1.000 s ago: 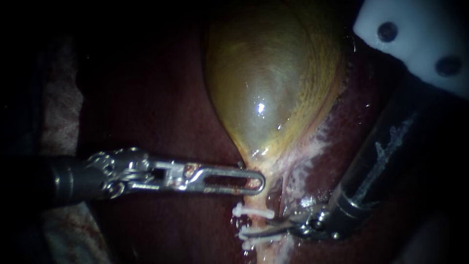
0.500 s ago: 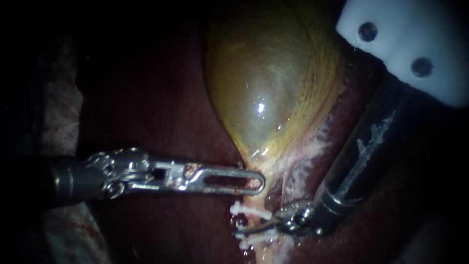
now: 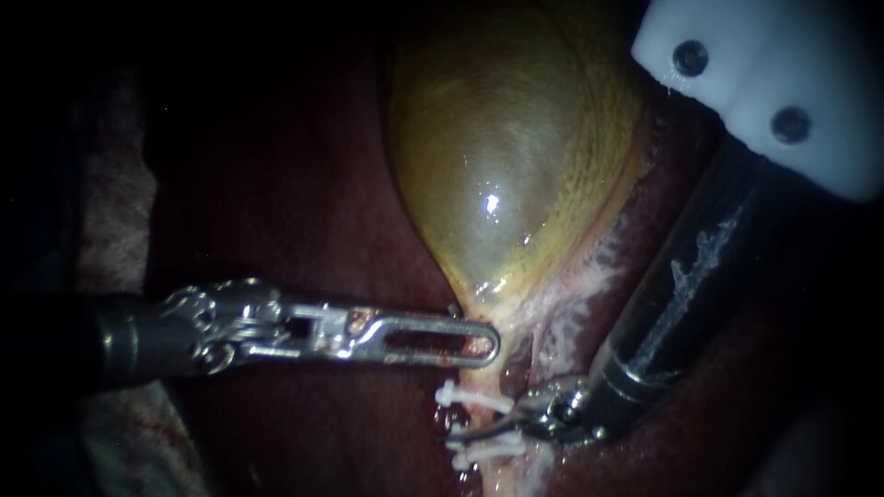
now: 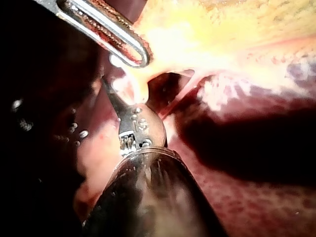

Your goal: Go to the cutting position left tube

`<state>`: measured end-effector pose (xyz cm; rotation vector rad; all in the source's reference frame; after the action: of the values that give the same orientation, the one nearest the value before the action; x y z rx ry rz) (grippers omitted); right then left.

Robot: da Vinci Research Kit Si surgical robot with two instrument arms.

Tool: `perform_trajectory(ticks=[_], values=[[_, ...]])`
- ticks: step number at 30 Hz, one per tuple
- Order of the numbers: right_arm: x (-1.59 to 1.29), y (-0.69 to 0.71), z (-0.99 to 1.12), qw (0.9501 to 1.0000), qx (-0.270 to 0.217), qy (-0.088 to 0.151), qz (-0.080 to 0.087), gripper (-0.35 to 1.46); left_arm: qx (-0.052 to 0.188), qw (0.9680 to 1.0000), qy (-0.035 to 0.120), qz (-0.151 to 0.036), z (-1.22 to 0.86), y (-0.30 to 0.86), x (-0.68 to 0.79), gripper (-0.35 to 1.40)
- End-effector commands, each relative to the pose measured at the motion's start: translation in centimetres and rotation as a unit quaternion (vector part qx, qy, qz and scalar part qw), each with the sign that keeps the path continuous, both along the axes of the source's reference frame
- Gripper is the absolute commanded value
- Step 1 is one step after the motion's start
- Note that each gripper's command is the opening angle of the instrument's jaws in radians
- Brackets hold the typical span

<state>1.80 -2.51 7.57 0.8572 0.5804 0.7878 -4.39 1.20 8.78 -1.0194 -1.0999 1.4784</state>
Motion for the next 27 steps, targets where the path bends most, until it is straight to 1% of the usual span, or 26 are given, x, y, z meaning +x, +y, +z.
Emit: perform_trajectory(ticks=[1, 11, 20, 27], values=[[0.00, 0.00, 0.00, 1.0000, 0.000, -0.001, -0.001, 0.66, 0.000, 1.0000, 0.000, 0.000, 0.00, 0.00, 0.00, -0.35], [0.00, 0.00, 0.01, 1.0000, 0.000, -0.001, -0.001, 0.44, 0.000, 1.0000, 0.000, 0.000, 0.00, 0.00, 0.00, -0.35], [0.00, 0.01, 0.02, 1.0000, 0.000, -0.002, -0.002, 0.36, 0.000, 1.0000, 0.000, 0.000, 0.00, 0.00, 0.00, -0.35], [0.00, 0.01, 0.02, 1.0000, 0.001, -0.003, -0.003, 0.34, 0.000, 1.0000, 0.000, 0.000, 0.00, 0.00, -0.01, -0.35]])
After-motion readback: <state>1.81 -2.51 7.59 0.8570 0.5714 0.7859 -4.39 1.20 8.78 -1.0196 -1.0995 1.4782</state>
